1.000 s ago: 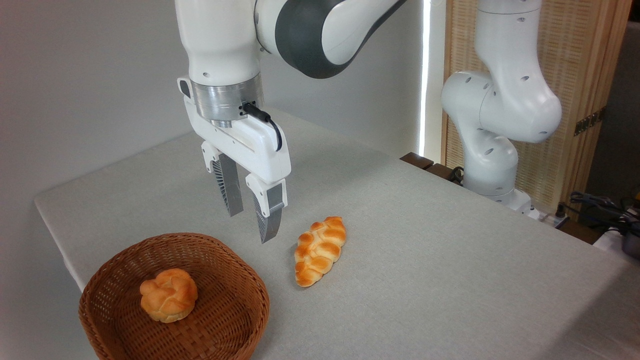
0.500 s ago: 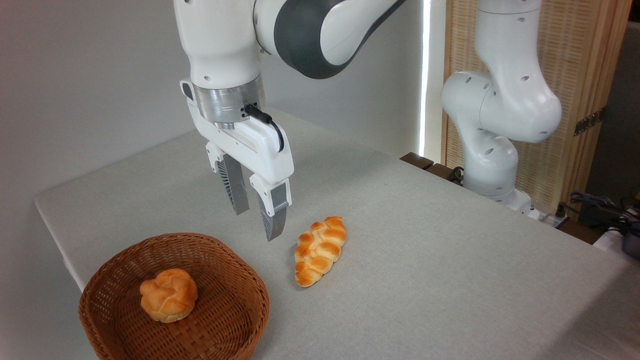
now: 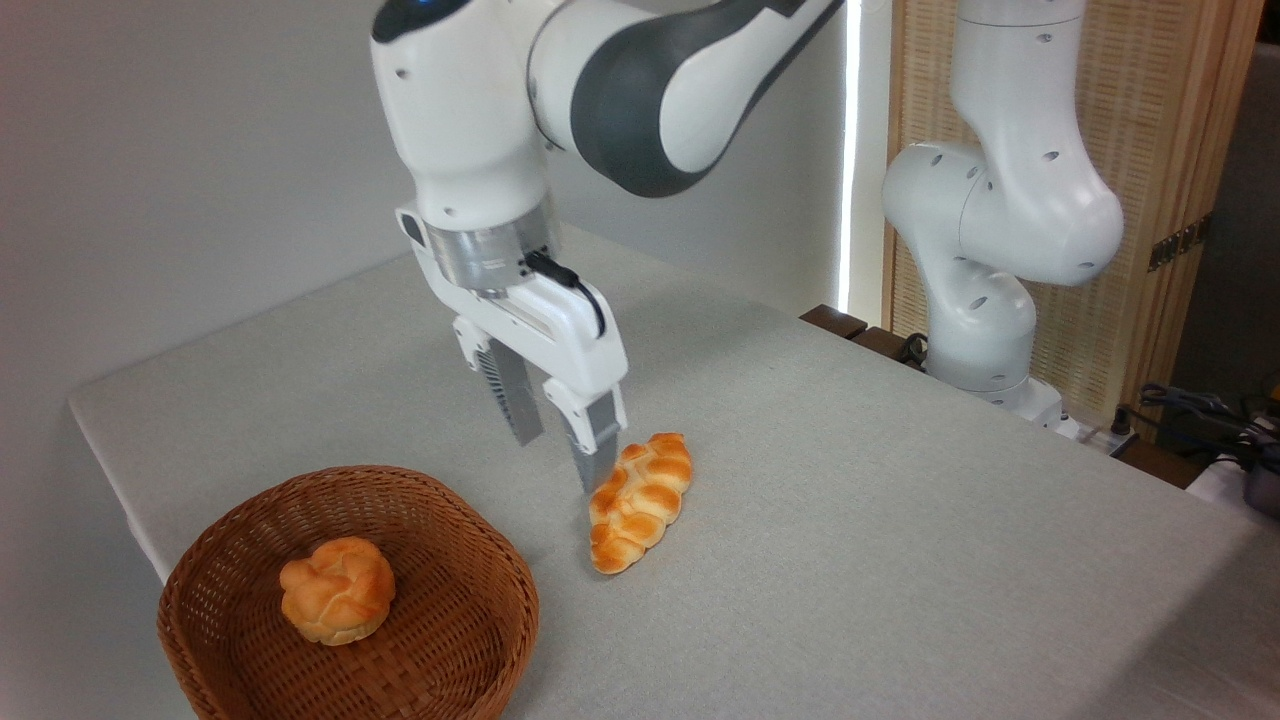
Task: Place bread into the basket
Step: 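Close the gripper around the braided bread roll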
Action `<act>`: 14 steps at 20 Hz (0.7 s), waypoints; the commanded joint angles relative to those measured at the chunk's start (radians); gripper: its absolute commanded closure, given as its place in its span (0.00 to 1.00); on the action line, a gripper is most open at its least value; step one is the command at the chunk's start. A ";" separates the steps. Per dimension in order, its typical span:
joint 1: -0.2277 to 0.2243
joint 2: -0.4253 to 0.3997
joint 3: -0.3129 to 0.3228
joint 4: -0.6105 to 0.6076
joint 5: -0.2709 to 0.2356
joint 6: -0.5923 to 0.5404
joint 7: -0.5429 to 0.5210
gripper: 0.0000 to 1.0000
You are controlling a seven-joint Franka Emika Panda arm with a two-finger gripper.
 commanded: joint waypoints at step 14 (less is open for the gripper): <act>0.004 -0.029 0.046 -0.153 -0.006 0.065 -0.102 0.00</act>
